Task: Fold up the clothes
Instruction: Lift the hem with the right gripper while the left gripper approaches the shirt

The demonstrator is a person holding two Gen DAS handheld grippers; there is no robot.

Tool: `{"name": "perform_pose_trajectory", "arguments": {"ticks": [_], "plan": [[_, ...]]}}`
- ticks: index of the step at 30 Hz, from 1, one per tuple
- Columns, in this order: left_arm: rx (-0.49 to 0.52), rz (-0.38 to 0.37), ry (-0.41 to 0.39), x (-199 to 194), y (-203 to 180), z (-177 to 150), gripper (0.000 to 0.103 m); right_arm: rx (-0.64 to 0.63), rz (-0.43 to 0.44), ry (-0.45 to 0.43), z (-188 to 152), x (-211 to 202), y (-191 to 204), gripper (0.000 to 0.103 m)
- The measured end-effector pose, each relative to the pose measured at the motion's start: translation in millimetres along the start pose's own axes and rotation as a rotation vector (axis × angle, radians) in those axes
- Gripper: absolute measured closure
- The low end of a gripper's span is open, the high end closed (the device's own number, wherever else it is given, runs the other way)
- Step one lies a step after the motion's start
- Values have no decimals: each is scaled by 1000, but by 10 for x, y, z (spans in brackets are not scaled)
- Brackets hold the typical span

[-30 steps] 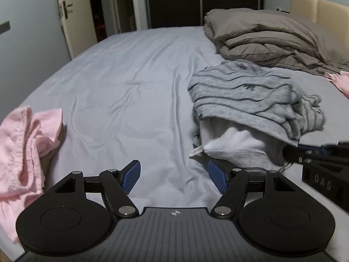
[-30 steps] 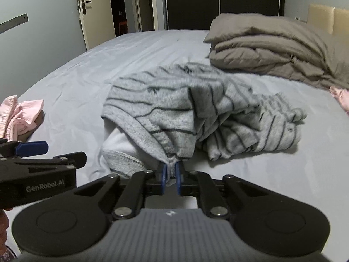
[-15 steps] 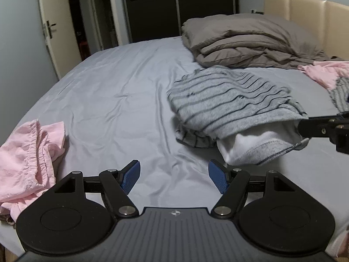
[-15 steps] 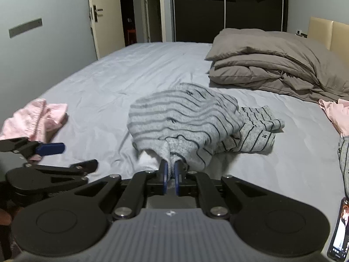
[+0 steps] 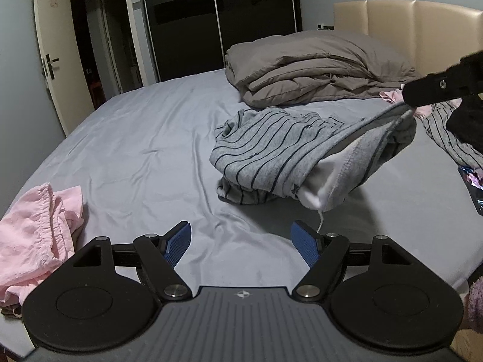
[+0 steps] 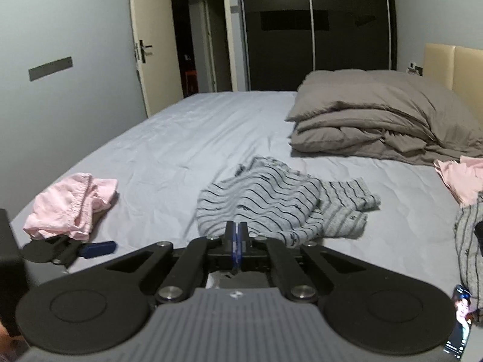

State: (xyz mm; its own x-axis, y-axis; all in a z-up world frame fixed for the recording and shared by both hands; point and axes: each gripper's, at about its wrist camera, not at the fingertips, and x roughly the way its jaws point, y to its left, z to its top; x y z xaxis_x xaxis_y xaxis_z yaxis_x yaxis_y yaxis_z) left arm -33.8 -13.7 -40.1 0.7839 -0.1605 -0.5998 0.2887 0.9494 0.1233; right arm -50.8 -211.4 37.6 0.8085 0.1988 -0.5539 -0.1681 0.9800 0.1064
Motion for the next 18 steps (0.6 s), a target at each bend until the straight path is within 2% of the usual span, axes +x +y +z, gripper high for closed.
{"name": "perform_pose_trajectory", "arguments": {"ticks": [9, 13, 18], "plan": [[24, -9, 11, 62, -59, -34, 30, -40, -140, 127, -97, 385, -470, 102], [43, -41, 5, 102, -166, -59, 30, -25, -143, 159, -75, 537, -688, 102], [80, -99, -17, 254, -478, -17, 30, 17, -126, 180, -42, 712, -859, 102]]}}
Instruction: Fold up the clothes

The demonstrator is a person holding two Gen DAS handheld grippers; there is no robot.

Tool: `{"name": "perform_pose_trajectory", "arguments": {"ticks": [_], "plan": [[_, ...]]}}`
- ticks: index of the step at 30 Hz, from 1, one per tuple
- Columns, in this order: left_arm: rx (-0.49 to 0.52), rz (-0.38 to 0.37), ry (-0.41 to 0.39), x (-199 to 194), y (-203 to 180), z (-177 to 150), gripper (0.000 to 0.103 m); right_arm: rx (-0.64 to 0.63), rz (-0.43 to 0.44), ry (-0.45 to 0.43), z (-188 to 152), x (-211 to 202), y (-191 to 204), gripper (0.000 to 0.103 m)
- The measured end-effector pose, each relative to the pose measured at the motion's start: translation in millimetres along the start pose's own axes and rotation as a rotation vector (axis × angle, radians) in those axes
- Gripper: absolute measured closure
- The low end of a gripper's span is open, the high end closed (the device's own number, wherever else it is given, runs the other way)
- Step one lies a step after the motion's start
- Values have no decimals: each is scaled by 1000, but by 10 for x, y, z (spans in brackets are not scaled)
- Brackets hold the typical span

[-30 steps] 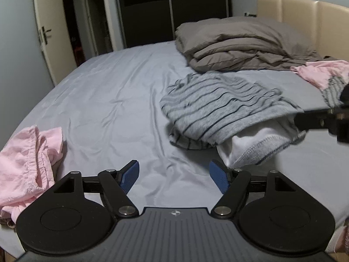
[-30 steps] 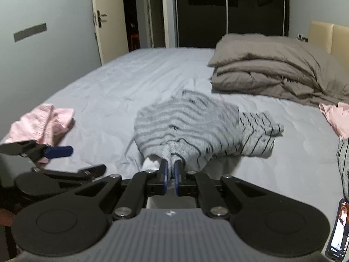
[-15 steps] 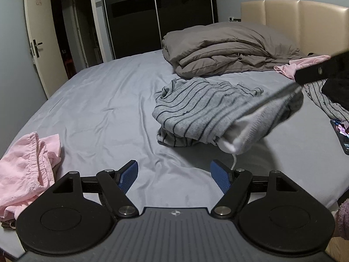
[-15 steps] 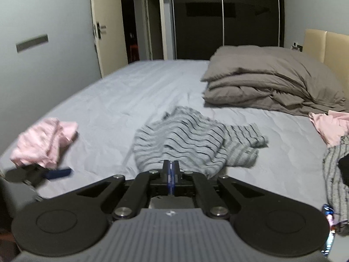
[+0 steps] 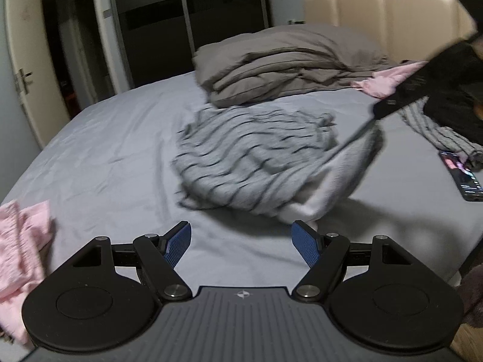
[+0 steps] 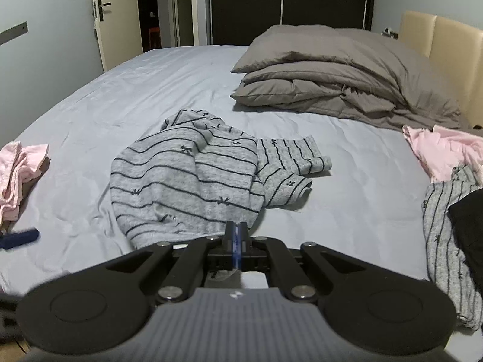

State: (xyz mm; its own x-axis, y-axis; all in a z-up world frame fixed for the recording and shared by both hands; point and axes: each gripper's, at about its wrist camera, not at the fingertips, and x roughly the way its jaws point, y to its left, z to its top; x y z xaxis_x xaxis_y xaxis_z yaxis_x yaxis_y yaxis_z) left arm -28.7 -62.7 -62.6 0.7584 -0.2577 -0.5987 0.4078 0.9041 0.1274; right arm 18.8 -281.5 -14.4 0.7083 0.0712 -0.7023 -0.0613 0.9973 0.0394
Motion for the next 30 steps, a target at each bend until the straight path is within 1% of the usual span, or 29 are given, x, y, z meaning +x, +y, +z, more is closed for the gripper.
{"name": "perform_pose_trajectory", "arguments": {"ticks": [3, 7, 10, 13, 14, 15, 16, 17, 18, 20, 21, 23, 24, 27, 30], "plan": [[10, -28, -5, 159, -200, 5, 30, 4, 14, 6, 44, 94, -20, 102], [17, -37, 18, 436, -428, -24, 30, 10, 31, 16, 89, 213, -59, 102], [33, -15, 13, 634, -547, -25, 30, 40, 48, 32, 100, 291, -121, 102], [41, 14, -1, 799, -582, 4, 31, 64, 60, 56, 122, 375, -169, 102], [40, 14, -5, 834, -565, 22, 37, 59, 61, 63, 123, 393, -166, 102], [36, 9, -8, 862, -531, 45, 47, 52, 62, 68, 122, 409, -161, 101], [30, 4, -11, 888, -494, 69, 52, 43, 63, 70, 119, 419, -152, 99], [20, -3, -16, 903, -446, 99, 65, 36, 66, 69, 113, 424, -146, 97], [4, -13, -20, 916, -387, 131, 74, 32, 71, 68, 104, 422, -146, 97], [-47, -35, -18, 950, -242, 203, 79, 23, 80, 64, 85, 419, -145, 96], [-73, -44, -16, 964, -169, 235, 82, 18, 84, 62, 73, 415, -148, 94], [-111, -43, -7, 992, -57, 293, 84, 10, 83, 54, 28, 398, -160, 64], [-128, -34, -1, 1011, 3, 314, 84, 3, 78, 43, -6, 396, -166, 43], [-177, -24, 10, 1044, 157, 355, 85, -43, 76, 38, -62, 418, -141, 42], [-195, -24, 18, 1045, 229, 377, 85, -102, 93, 43, -97, 476, -59, 43]]}}
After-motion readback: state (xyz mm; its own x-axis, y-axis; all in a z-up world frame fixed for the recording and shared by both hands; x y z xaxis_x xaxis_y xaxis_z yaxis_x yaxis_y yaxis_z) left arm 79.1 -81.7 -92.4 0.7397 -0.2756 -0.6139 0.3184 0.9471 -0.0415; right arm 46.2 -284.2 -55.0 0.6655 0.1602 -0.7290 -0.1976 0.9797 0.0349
